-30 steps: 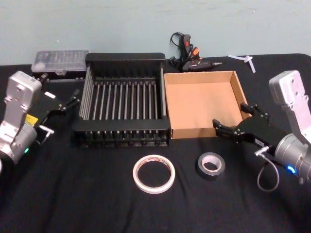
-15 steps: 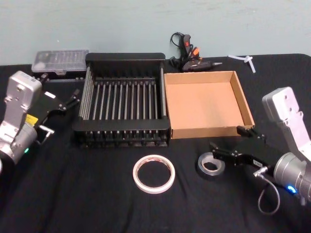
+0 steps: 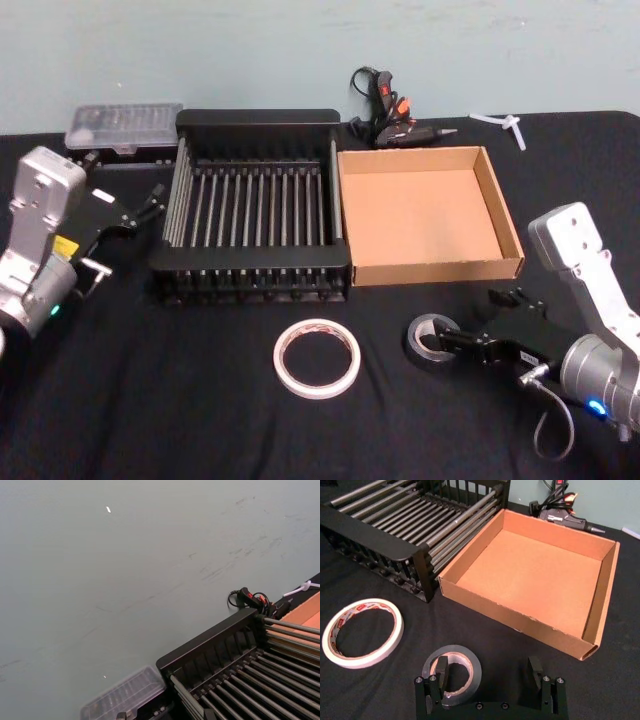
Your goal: Pick up the white tape and place it into the black box , Pick up the silver tape and place it into the brown box.
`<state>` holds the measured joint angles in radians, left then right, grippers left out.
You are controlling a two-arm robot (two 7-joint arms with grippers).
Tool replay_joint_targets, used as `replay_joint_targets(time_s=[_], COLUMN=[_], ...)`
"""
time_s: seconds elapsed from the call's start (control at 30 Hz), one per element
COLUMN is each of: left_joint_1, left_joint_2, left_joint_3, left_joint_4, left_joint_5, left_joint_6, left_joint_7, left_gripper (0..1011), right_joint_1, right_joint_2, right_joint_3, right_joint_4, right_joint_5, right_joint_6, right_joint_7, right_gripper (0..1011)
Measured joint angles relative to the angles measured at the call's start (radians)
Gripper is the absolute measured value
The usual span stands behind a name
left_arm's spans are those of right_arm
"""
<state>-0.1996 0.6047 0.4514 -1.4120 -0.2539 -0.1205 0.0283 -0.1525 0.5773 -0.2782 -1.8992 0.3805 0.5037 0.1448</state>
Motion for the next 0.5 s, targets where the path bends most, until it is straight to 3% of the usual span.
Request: replay_joint_targets(time_s=[0.5], left_joint_1=[0.0], left_joint_2=[0.0], left_joint_3=[0.0], left_joint_4=[0.0], left_joint_5=[0.0], left_joint_6=[0.0], left_joint_7=[0.0], left_gripper=[1001], right_joint_1=[0.013], right_joint_2=[-0.023], right_joint_3=[0.007], right_joint_4=[0.027], right_joint_5=[-0.032], right_joint_6=[0.03], right_joint_7=[0.034], right_gripper=[1002])
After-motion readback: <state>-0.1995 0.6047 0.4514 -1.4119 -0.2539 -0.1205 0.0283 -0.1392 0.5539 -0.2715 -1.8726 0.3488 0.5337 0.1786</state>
